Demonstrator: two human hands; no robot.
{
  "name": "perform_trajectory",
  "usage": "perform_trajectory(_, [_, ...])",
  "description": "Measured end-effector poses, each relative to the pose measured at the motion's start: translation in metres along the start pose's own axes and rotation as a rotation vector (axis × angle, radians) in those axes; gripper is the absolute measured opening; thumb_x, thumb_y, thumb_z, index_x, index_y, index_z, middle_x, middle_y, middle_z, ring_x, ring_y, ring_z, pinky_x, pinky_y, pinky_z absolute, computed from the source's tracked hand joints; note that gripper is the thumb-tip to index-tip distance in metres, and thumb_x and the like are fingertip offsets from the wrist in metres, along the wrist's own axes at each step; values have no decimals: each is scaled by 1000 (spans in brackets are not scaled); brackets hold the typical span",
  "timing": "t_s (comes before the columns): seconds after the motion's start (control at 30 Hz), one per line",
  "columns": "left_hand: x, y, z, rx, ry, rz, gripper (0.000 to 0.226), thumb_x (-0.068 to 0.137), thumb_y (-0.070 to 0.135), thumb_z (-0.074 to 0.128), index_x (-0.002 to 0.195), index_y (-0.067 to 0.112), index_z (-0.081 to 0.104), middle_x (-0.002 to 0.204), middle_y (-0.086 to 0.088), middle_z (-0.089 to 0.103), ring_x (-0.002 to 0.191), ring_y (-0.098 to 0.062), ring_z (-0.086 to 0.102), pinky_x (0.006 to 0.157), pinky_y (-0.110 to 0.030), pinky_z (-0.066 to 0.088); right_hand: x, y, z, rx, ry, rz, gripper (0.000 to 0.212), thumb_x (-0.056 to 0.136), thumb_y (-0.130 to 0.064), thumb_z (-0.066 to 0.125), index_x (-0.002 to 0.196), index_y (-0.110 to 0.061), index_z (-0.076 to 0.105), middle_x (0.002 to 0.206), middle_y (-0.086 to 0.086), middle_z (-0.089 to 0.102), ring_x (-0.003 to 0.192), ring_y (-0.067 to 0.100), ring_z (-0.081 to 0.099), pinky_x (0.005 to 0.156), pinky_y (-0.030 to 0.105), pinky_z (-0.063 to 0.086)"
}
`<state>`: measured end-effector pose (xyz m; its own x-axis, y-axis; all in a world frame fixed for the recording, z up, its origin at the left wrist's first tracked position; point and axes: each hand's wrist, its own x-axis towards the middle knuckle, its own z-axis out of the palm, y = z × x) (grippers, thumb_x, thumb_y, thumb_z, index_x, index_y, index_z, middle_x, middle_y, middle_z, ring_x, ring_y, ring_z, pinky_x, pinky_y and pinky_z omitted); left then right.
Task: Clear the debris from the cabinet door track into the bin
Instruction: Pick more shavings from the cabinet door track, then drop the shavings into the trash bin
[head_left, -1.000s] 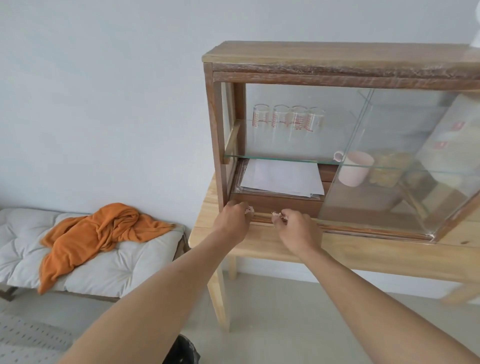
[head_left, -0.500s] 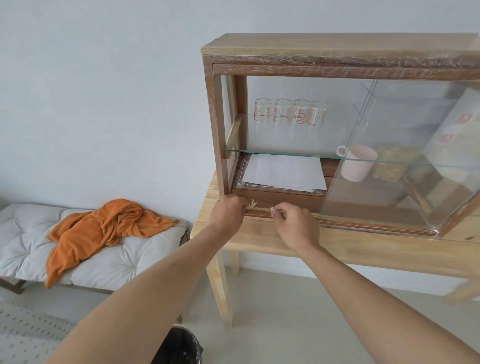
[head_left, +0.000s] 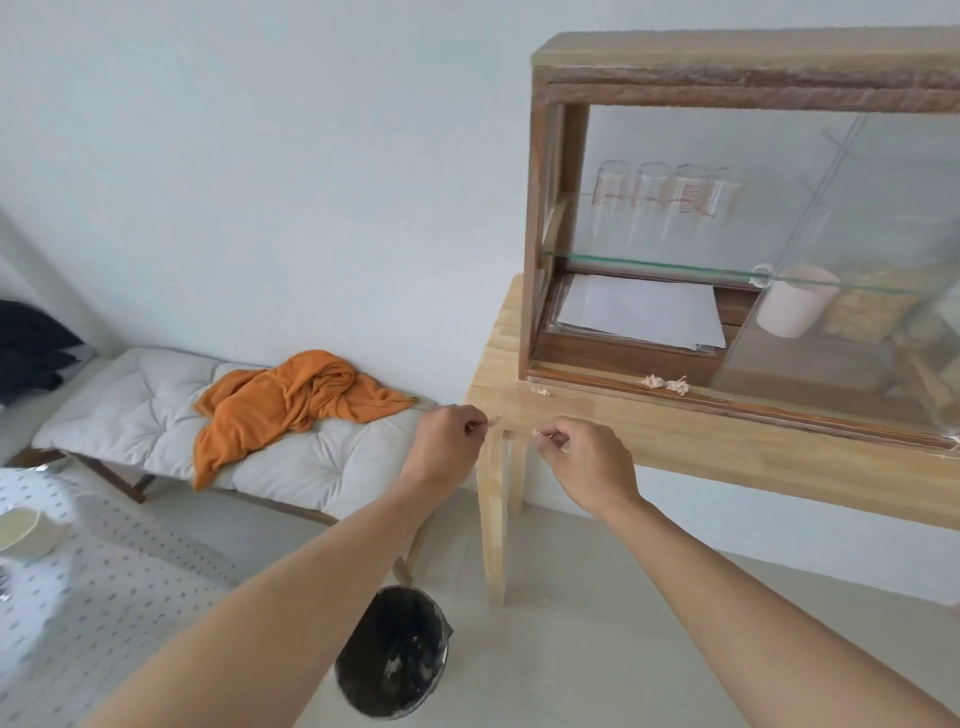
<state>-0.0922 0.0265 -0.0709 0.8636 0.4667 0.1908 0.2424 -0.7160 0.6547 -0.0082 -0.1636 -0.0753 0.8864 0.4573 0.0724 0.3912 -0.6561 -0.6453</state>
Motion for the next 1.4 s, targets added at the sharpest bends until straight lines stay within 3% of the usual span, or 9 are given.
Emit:
perform_trajectory(0.17, [-54, -74, -22, 2, 47, -177, 13, 91, 9, 72, 93, 13, 83, 80, -1, 78, 72, -13, 63, 68, -19, 45, -28, -27, 77, 12, -174, -14, 17, 96, -43, 67, 104, -35, 79, 88, -20, 73, 90, 14, 69, 73, 31, 49])
perform_trajectory(0.33, [-113, -165, -22, 44, -13, -414, 23, 89, 1, 63, 93, 13, 83, 86, -3, 77, 79, -19, 66, 77, -27, 55, -53, -35, 171, -31, -336, -28, 17, 95, -44, 65, 102, -35, 78, 86, -19, 73, 83, 11, 68, 63, 27, 43])
perform_trajectory(0.67, [-184, -330, 61, 87, -139, -695, 24, 92, 1, 59, 90, 12, 80, 80, -4, 70, 79, -29, 66, 73, -30, 53, -85, 25, 368, -188, -629, -19, 16, 99, -42, 63, 103, -33, 76, 94, -11, 78, 91, 21, 73, 77, 34, 58])
perform_trajectory(0.8, [-193, -380, 100, 54, -283, -802, 38, 94, 5, 60, 129, 15, 71, 115, -14, 72, 99, -34, 70, 84, -37, 59, -82, 53, 425, -199, -714, -15, 31, 96, -40, 65, 126, -36, 71, 106, -13, 77, 102, 21, 71, 83, 34, 56])
perform_trajectory(0.87, [-200, -393, 110, 31, -363, -830, 55, 94, 7, 59, 148, 19, 55, 121, -15, 68, 89, -29, 69, 78, -37, 60, -81, 64, 439, -199, -737, 14, 47, 94, -40, 67, 141, -35, 63, 117, -14, 74, 107, 21, 70, 87, 35, 53])
perform_trajectory(0.93, [-204, -396, 112, 32, -375, -820, 58, 96, 8, 57, 152, 20, 48, 119, -14, 68, 94, -25, 70, 80, -37, 60, -80, 71, 439, -208, -717, 30, 52, 94, -42, 66, 144, -34, 59, 121, -14, 72, 108, 21, 69, 86, 35, 52])
perform_trajectory(1.07, [-203, -374, 90, -6, -359, -788, 54, 101, 9, 57, 154, 20, 46, 142, -12, 63, 129, -25, 64, 99, -40, 57, -77, 63, 406, -201, -650, 34, 51, 95, -47, 63, 144, -35, 59, 119, -16, 73, 112, 20, 68, 82, 34, 47])
perform_trajectory(1.27, [-172, -304, 29, 36, -327, -569, 50, 103, 15, 59, 151, 24, 48, 139, -6, 67, 125, -22, 66, 101, -37, 55, -67, 11, 313, -148, -489, 4, 49, 95, -52, 61, 142, -35, 59, 115, -19, 71, 110, 15, 67, 81, 33, 45])
perform_trajectory(1.4, [-145, -240, -18, 55, -273, -384, 51, 101, 17, 63, 150, 25, 50, 135, -4, 69, 116, -20, 70, 90, -22, 51, -61, -27, 231, -102, -353, -12, 48, 96, -51, 61, 140, -35, 61, 113, -19, 70, 107, 13, 66, 78, 31, 41])
